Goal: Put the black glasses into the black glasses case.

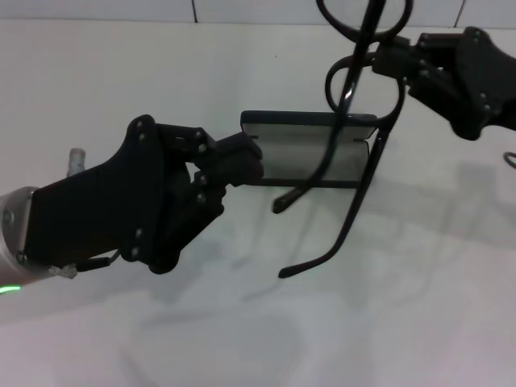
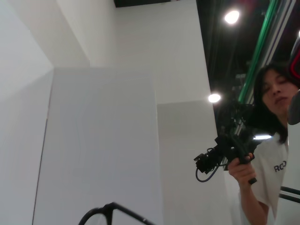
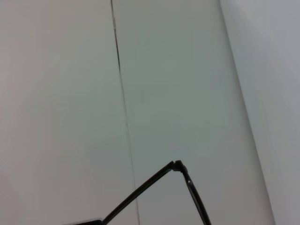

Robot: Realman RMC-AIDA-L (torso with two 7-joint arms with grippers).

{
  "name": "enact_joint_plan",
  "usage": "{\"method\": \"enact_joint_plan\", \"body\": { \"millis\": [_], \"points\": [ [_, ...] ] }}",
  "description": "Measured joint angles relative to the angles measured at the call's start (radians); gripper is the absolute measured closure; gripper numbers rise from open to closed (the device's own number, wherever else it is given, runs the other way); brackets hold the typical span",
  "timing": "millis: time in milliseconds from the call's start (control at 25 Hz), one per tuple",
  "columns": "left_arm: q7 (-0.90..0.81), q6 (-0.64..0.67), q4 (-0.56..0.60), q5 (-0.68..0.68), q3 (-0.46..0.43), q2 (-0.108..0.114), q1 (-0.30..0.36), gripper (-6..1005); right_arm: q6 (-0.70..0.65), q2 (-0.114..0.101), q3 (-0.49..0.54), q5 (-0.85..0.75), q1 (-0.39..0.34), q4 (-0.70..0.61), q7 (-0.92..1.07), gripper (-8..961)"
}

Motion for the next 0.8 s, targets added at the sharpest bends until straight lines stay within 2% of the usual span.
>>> {"method": "enact_joint_plan", "body": {
  "millis": [400, 800],
  "points": [
    [0.033, -0.001, -0.029, -0.004, 0.014, -0.002, -0.014, 940, 0.039, 0.007, -0.060, -0.001, 0.152, 0.216, -0.074, 906],
    [0.099, -0.012, -0.144, -0.004, 0.006, -0.002, -0.054, 940, 0.052, 0.010, -0.120, 0.010, 0.191, 0.237, -0.093, 906]
  ]
}}
